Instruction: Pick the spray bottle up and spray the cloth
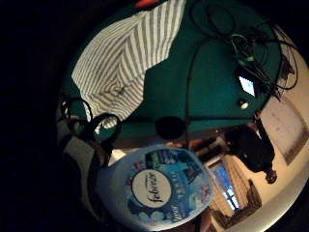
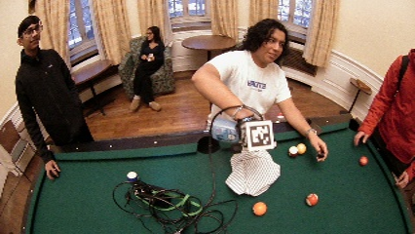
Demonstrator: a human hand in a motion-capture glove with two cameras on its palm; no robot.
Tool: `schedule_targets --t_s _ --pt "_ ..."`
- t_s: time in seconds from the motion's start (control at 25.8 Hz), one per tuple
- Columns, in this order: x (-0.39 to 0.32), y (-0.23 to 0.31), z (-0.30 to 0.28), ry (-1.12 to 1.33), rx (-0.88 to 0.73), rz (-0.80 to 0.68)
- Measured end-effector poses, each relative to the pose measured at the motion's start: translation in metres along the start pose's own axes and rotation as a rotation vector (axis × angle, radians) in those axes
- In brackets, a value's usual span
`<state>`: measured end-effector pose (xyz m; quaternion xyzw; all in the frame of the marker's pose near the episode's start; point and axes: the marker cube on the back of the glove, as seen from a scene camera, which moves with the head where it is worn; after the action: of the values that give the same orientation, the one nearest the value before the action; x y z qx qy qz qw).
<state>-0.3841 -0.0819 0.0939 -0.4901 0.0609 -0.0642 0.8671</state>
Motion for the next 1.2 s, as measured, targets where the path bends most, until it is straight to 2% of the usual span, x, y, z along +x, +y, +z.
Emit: schedule_targets --t_s 0.35,0.74,0.97,1.2 --pt "-0.012 -0.032 0.038 0.089 -0.088 0.037" --pt "-0.02 -0.042 0.06 0.096 -0.097 0.042" --pt "-0.032 -0.01 0.011 -0.088 0.051 -0.066" --pt "-0.049 0.029 -0.046 -0.359 0.259 -0.277"
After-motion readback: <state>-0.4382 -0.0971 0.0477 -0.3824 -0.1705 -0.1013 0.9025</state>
